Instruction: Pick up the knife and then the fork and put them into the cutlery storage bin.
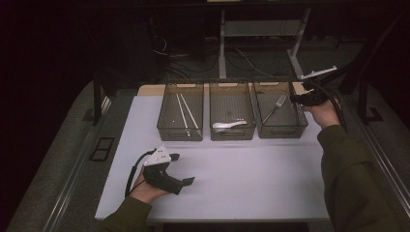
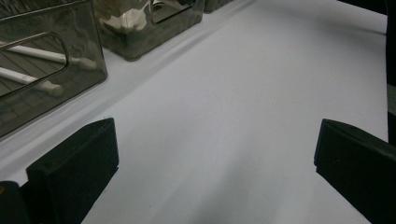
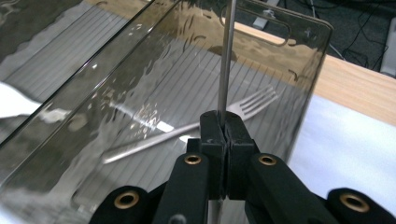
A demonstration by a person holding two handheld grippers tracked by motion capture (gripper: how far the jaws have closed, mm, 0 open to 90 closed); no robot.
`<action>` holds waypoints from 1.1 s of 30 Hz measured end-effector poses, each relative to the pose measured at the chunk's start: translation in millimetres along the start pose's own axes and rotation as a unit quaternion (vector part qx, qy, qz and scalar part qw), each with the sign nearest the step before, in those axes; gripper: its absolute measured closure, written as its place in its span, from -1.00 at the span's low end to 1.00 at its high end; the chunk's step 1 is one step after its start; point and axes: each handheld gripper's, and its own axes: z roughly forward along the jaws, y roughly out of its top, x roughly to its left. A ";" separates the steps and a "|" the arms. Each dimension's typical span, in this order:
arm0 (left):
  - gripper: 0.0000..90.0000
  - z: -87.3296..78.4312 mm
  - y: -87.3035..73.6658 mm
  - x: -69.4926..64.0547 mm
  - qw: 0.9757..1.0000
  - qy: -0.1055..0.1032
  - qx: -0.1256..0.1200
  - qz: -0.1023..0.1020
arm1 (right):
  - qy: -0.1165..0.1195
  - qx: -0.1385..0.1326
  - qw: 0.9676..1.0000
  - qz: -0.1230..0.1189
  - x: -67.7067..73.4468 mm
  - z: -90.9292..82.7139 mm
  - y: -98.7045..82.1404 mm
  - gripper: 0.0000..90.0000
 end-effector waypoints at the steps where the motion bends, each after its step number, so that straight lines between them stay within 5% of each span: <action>1: -1.00 0.4 0.1 0.1 1.000 0.001 0.001 0.000 | -0.001 -0.002 1.000 0.001 0.6 4.7 0.5 0.96; 12: -1.00 1.3 1.8 0.0 1.000 -0.002 0.002 0.002 | -0.002 0.010 1.000 0.010 8.0 41.5 0.9 0.96; 23: -1.00 2.6 2.2 0.1 1.000 -0.007 0.006 0.003 | -0.006 0.021 1.000 0.005 14.6 59.0 -0.6 0.91; 28: -1.00 3.7 2.5 -0.4 1.000 -0.009 0.005 0.003 | -0.015 0.043 0.999 0.013 12.8 61.3 -3.5 0.70; 33: -1.00 4.2 2.1 -0.2 1.000 -0.010 0.007 0.003 | 0.000 0.030 0.999 0.025 11.9 57.4 -4.2 0.41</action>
